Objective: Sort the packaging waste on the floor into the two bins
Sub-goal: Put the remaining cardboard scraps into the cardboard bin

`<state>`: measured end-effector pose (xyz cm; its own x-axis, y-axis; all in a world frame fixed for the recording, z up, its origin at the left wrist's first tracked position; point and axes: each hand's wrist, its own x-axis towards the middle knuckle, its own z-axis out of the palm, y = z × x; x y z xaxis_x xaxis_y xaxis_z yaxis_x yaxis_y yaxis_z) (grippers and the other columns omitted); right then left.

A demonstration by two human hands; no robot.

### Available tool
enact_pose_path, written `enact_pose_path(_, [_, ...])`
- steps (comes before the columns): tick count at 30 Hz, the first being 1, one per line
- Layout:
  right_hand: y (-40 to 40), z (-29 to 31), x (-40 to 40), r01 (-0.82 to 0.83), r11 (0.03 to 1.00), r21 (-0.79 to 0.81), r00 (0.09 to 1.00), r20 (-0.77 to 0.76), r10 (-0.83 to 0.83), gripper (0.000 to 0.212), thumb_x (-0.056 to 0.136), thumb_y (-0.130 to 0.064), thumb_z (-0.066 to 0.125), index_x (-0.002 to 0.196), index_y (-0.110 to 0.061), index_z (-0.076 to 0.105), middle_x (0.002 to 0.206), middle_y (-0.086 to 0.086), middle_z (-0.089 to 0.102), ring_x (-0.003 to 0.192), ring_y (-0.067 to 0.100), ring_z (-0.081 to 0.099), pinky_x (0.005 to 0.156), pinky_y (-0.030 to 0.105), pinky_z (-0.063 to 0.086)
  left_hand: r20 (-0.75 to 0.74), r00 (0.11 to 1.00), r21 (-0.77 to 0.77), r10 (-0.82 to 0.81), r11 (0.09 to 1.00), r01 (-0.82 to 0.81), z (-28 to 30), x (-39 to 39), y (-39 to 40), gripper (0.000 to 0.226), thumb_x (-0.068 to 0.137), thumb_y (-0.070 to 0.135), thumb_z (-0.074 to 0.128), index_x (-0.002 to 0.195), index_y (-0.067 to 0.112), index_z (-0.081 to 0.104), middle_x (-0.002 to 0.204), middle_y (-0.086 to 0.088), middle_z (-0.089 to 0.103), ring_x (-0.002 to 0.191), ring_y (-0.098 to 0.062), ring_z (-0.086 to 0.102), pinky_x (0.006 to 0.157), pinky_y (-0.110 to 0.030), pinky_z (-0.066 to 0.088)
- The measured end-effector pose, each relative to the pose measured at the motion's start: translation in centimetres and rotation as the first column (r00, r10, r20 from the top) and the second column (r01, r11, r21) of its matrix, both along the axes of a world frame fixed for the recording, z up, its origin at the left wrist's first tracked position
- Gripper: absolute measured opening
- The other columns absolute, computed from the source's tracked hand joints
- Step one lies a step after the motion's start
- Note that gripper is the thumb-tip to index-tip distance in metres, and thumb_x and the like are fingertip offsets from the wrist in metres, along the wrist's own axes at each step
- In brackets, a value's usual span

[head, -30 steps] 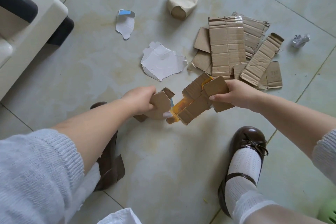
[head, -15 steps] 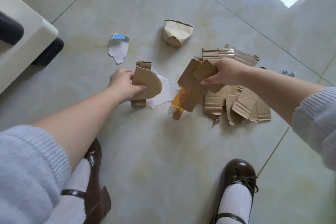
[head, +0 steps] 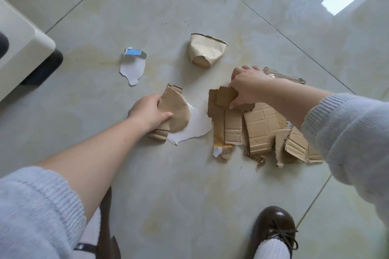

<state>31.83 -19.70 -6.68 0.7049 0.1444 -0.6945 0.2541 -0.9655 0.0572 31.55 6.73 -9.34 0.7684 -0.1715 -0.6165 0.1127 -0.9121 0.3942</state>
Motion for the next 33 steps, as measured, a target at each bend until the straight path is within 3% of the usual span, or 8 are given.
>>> enact_pose_path(5, [0.7,0.2,0.0,-0.056,0.998,0.011,0.998,-0.016,0.056,0.055,0.074,-0.059,0.064,0.113,-0.021,0.063,0.121,0.005,0.051,0.117,0.027,0.044,0.1,0.041,0.029,0.001,0.999,-0.005,0.036,0.999,-0.036,0.0,-0.4,0.1,0.032,0.08,0.035,0.069,0.102,0.014,0.058,0.101,-0.003,0.065,0.098,-0.028,0.059,0.083,-0.037,0.049])
enact_pose_path(11, [0.5,1.5,-0.4,0.046,0.986,0.161,0.996,-0.087,-0.032,0.048,0.078,-0.042,0.07,0.113,-0.01,0.063,0.119,0.01,0.053,0.103,0.026,0.053,0.079,0.03,0.042,-0.003,0.999,-0.025,0.052,0.998,-0.052,0.7,-0.6,0.1,0.028,0.081,0.03,0.068,0.099,0.011,0.057,0.099,-0.008,0.063,0.095,-0.03,0.058,0.077,-0.035,0.045])
enact_pose_path(15, [0.1,2.4,-0.9,0.118,0.982,0.148,0.987,-0.127,-0.099,0.044,0.077,-0.039,0.071,0.11,-0.011,0.064,0.1,0.009,0.064,0.083,0.022,0.05,0.069,0.028,0.039,-0.007,0.998,-0.029,0.066,0.997,-0.066,1.0,-0.8,0.3,0.024,0.081,0.029,0.068,0.093,0.013,0.055,0.091,-0.005,0.059,0.091,-0.028,0.058,0.071,-0.032,0.041])
enact_pose_path(19, [-0.9,4.9,-1.1,0.274,0.928,0.25,0.96,-0.012,-0.28,0.037,0.078,-0.034,0.072,0.104,-0.011,0.064,0.084,0.003,0.055,0.079,0.024,0.049,0.066,0.026,0.033,0.003,0.995,-0.071,0.1,0.993,-0.1,2.0,-0.8,0.4,0.022,0.081,0.027,0.069,0.091,0.015,0.055,0.089,-0.002,0.059,0.088,-0.025,0.056,0.07,-0.03,0.039])
enact_pose_path(22, [-2.3,7.5,-1.5,0.428,0.806,0.408,0.859,0.093,-0.503,0.032,0.078,-0.031,0.072,0.103,-0.012,0.065,0.086,0.003,0.058,0.085,0.026,0.056,0.069,0.027,0.038,0.035,0.985,-0.123,0.168,0.979,-0.163,3.8,-0.8,0.0,0.024,0.081,0.027,0.07,0.095,0.016,0.055,0.093,-0.001,0.059,0.09,-0.023,0.055,0.074,-0.03,0.041])
enact_pose_path(26, [-3.8,11.1,-3.1,0.536,0.545,0.645,0.63,0.125,-0.767,0.031,0.079,-0.024,0.072,0.108,-0.016,0.065,0.094,0.001,0.063,0.091,0.022,0.06,0.082,0.031,0.05,0.123,0.959,-0.19,0.254,0.955,-0.229,7.9,-0.7,-0.8,0.026,0.081,0.028,0.07,0.098,0.014,0.055,0.095,-0.001,0.059,0.092,-0.025,0.056,0.079,-0.035,0.046])
enact_pose_path(29, [-4.5,14.1,-5.2,0.541,0.364,0.758,0.466,0.09,-0.88,0.03,0.078,-0.021,0.073,0.107,-0.022,0.063,0.099,0.002,0.067,0.096,0.025,0.064,0.089,0.043,0.053,0.191,0.937,-0.243,0.294,0.939,-0.245,11.4,-1.1,-1.3,0.033,0.08,0.03,0.07,0.105,0.012,0.057,0.097,-0.002,0.061,0.095,-0.027,0.058,0.082,-0.037,0.047])
enact_pose_path(33, [-5.1,18.7,-10.2,0.487,0.22,0.845,0.309,0.068,-0.949,0.031,0.079,-0.017,0.07,0.107,-0.024,0.061,0.096,-0.003,0.063,0.092,0.019,0.061,0.084,0.036,0.052,0.245,0.904,-0.347,0.35,0.903,-0.255,16.6,-3.2,-2.8,0.034,0.08,0.027,0.07,0.106,0.009,0.058,0.102,-0.008,0.063,0.092,-0.027,0.056,0.075,-0.032,0.042])
